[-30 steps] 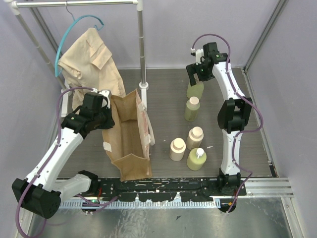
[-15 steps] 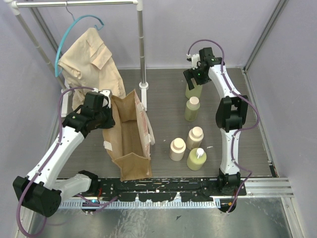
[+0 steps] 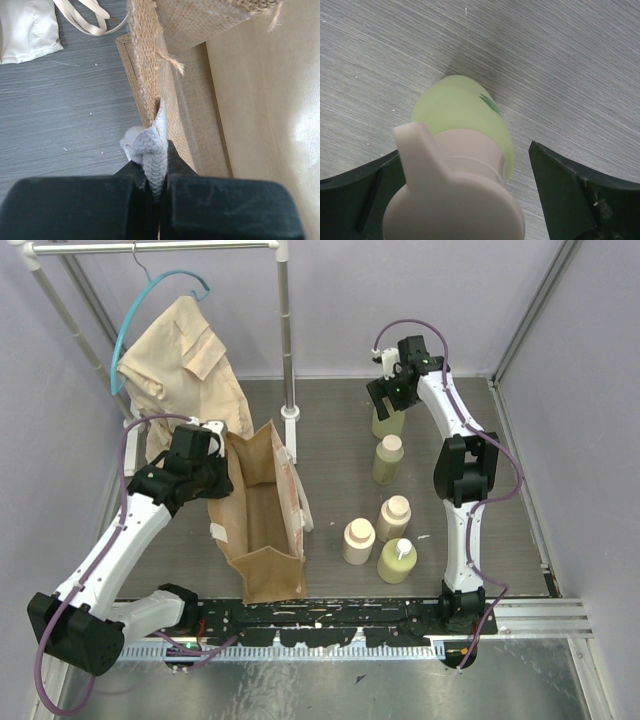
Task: Place the personal care products into the canvas bag
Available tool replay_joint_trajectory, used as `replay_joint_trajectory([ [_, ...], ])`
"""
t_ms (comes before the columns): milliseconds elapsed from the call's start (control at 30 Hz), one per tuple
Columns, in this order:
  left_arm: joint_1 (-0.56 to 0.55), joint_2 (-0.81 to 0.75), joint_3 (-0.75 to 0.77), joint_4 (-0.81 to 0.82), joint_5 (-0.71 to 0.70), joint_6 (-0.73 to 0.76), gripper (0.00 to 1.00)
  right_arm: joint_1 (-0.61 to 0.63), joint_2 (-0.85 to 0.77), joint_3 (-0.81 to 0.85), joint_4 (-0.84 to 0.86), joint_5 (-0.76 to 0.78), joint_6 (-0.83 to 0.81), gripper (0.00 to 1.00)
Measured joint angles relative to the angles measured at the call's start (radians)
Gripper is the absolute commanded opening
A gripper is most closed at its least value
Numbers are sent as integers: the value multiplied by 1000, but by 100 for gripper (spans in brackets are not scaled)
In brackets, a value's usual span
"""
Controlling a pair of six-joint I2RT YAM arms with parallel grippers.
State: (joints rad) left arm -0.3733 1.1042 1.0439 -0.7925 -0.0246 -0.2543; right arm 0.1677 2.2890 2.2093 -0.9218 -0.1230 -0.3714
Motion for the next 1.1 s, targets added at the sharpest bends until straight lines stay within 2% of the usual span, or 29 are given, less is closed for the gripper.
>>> replay_joint_trajectory([
  [67, 0, 0, 0, 0, 0, 0, 0, 2, -1, 0, -4, 1, -7, 44],
  [100, 0, 0, 0, 0, 0, 0, 0, 2, -1, 0, -7, -2, -10, 40],
  [567, 0, 0, 0, 2, 2, 0, 0, 2, -100, -165, 51, -1, -1, 36],
  [600, 0, 0, 0, 2, 4, 0, 0, 2, -120, -196, 61, 0, 7, 39],
  [700, 0, 0, 0, 2, 7, 0, 0, 2, -168, -269, 76, 4, 31, 72],
  [767, 0, 0, 0, 2, 7, 0, 0, 2, -189, -301, 80, 8, 47, 86],
  [867, 0, 0, 0, 2, 7, 0, 0, 2, -208, -334, 83, 11, 72, 94],
  [1100, 0, 0, 0, 2, 7, -1, 0, 3, -214, -342, 94, 11, 87, 95],
])
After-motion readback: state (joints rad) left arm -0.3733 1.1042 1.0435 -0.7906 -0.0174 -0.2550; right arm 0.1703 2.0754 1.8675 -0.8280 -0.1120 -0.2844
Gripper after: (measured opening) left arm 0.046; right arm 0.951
